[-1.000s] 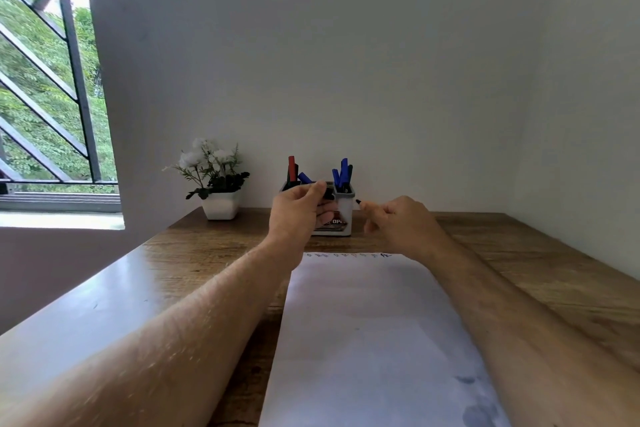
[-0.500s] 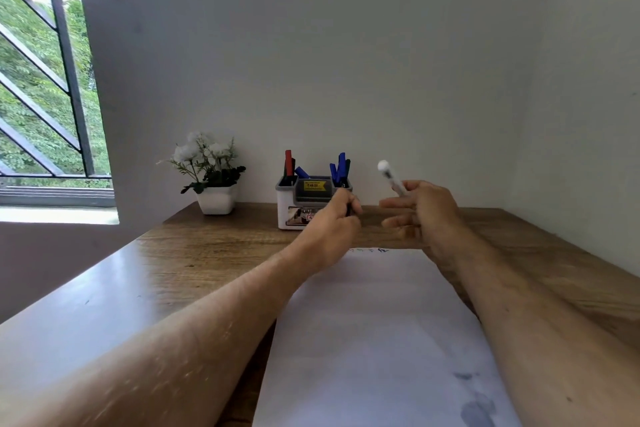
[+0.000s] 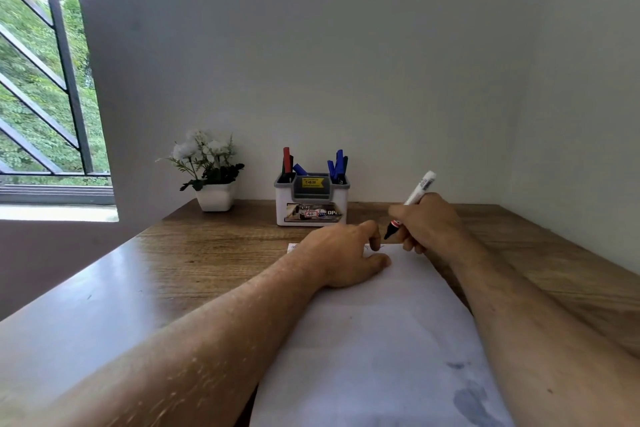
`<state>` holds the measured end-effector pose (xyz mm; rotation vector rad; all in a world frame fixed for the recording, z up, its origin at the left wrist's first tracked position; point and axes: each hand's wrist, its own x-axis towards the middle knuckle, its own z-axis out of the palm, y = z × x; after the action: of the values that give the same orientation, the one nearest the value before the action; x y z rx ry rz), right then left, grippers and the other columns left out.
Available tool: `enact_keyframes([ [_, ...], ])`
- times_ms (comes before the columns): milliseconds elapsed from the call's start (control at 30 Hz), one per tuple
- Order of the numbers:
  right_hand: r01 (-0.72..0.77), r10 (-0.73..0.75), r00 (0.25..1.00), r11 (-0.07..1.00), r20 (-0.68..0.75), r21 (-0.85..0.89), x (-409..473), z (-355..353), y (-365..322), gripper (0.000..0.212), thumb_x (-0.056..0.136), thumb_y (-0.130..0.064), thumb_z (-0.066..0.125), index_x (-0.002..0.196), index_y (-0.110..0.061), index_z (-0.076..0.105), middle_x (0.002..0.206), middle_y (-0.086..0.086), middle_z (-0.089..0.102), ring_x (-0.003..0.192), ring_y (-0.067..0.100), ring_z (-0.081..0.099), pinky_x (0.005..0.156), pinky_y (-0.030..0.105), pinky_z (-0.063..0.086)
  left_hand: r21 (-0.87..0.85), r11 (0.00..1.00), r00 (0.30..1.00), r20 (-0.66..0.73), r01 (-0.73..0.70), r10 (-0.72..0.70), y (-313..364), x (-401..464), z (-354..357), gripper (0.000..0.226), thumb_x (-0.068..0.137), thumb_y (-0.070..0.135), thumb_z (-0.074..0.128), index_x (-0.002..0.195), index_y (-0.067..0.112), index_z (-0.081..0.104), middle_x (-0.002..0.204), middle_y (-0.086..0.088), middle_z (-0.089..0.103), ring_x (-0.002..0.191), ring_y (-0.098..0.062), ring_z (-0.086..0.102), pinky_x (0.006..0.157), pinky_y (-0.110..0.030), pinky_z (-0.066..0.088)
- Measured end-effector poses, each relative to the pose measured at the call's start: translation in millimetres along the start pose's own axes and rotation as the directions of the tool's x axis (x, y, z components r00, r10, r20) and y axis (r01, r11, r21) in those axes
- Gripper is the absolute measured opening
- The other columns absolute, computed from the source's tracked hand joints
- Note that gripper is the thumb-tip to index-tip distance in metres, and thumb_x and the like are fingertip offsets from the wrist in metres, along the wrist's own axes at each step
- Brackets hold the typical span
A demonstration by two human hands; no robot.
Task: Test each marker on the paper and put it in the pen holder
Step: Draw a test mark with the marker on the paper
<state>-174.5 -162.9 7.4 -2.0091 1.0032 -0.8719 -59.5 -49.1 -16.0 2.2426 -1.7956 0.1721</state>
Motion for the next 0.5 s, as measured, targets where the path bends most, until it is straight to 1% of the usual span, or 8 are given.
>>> enact_keyframes([
  [67,0.003,-0.003,1.0,0.999,-0.004,-0.051,0.5,0.0,1.5,0.025,0.086,-0.026,0.062,0.091,-0.002,0.067,0.067,0.009,0.071,0.042,0.013,0.06,0.039,0.02,0.042,0.001,1.0,1.0,0.016,0.009,-0.009,0.9,-0.9,-0.9,0.037,0.094,0.057,0.049,0.12,0.031,0.052,0.089,0.008,0.048,0.087,-0.016,0.052,0.079,-0.035,0.048],
  [167,0.001,-0.002,1.0,0.997,-0.004,-0.081,2.2,0.5,5.6,0.03,0.086,-0.03,0.062,0.1,-0.003,0.065,0.072,0.008,0.072,0.045,0.013,0.061,0.04,0.019,0.042,-0.007,1.0,0.999,0.044,0.023,-0.023,1.2,-1.1,-1.6,0.036,0.094,0.058,0.049,0.121,0.034,0.054,0.1,0.002,0.06,0.09,-0.017,0.054,0.087,-0.039,0.052],
  [233,0.007,-0.006,1.0,0.996,0.007,-0.093,3.2,1.1,7.3,0.03,0.086,-0.03,0.062,0.1,-0.004,0.065,0.072,0.008,0.073,0.046,0.013,0.061,0.041,0.02,0.043,-0.003,1.0,0.999,0.044,0.019,-0.019,0.8,-0.8,-1.3,0.036,0.094,0.058,0.049,0.121,0.035,0.054,0.107,-0.001,0.065,0.091,-0.017,0.054,0.089,-0.041,0.052],
  [367,0.017,-0.016,1.0,0.995,0.013,-0.099,3.9,2.3,8.3,0.025,0.084,-0.027,0.062,0.094,-0.006,0.067,0.068,0.006,0.073,0.042,0.012,0.058,0.042,0.02,0.043,-0.008,1.0,0.998,0.052,0.019,-0.019,0.1,0.3,-0.1,0.036,0.093,0.059,0.048,0.12,0.036,0.054,0.105,0.001,0.063,0.095,-0.019,0.058,0.09,-0.042,0.052],
  [467,0.001,0.001,1.0,0.995,0.02,-0.101,4.4,2.8,9.5,0.025,0.083,-0.026,0.062,0.094,-0.005,0.067,0.069,0.008,0.073,0.043,0.013,0.057,0.041,0.02,0.042,-0.016,0.999,0.998,0.06,0.029,-0.028,0.3,0.8,-0.1,0.036,0.093,0.059,0.049,0.12,0.036,0.054,0.108,0.0,0.065,0.098,-0.02,0.059,0.091,-0.043,0.052],
  [500,-0.003,0.005,1.0,0.994,0.018,-0.107,5.1,2.8,10.0,0.026,0.083,-0.027,0.062,0.095,-0.004,0.066,0.069,0.009,0.073,0.044,0.014,0.058,0.042,0.021,0.042,-0.019,0.999,0.998,0.059,0.03,-0.029,0.2,0.6,-0.2,0.035,0.093,0.059,0.049,0.12,0.036,0.054,0.106,0.0,0.065,0.097,-0.02,0.059,0.09,-0.042,0.052],
])
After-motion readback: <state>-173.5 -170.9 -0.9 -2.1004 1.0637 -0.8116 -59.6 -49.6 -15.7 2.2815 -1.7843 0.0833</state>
